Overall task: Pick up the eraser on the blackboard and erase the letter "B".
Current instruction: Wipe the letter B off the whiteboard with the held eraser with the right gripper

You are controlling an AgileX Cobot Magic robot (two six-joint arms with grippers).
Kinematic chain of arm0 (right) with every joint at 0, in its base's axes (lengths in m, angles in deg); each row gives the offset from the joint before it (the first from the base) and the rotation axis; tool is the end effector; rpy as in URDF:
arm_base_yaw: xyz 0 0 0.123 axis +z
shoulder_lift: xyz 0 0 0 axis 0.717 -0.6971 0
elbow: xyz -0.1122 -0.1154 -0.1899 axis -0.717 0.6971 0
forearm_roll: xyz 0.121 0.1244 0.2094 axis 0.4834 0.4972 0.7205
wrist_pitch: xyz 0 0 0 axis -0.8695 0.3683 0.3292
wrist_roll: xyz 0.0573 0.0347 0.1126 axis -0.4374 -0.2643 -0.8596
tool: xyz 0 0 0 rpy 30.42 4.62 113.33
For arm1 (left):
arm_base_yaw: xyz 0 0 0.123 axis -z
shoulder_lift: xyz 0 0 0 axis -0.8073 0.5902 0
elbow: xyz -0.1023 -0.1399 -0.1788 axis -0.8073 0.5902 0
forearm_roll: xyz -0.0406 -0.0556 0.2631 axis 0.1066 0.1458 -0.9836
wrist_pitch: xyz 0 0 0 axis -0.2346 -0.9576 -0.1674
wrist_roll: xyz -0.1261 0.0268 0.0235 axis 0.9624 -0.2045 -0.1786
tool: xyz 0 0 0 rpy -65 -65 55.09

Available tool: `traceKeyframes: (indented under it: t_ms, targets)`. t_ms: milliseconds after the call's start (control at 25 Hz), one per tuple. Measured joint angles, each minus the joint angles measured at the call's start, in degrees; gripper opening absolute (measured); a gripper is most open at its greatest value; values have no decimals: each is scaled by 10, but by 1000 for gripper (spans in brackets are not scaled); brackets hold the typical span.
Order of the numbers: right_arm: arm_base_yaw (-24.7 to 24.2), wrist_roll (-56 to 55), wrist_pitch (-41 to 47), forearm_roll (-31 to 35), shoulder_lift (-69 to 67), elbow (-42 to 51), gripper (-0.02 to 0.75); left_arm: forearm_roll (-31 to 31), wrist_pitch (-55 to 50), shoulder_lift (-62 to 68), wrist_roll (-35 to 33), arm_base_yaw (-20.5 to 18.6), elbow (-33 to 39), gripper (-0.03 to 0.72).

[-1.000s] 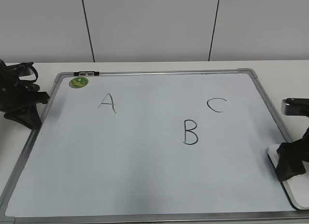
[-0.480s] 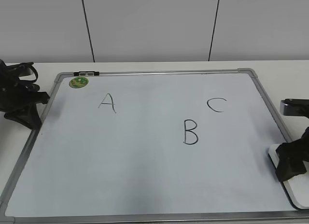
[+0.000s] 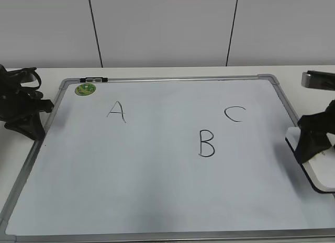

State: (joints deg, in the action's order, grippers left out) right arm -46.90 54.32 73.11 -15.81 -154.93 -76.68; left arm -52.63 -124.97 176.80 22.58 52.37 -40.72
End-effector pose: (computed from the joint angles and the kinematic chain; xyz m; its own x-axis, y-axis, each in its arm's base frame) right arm 0.3087 0.0180 0.1072 -0.9946 -0.0948 -0.0416 -0.1008 0.9787 0.1789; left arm 0.4090 -0.0158 0.0417 -0.9942 -0.0249 -0.1045 -0.0037 0.9800 -0.1991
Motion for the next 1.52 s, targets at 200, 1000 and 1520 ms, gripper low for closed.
traceKeyframes:
  t_ms: [200, 1000, 1520]
  targets:
    - [33, 0, 20, 11, 0, -61, 538, 0, 0, 0, 0, 0, 0, 31]
    - [209, 1, 20, -38, -247, -325, 538, 1, 0, 0, 0, 0, 0, 31]
    - [213, 1, 43, -62, -305, -373, 537, 1, 1, 0, 0, 0, 0, 31]
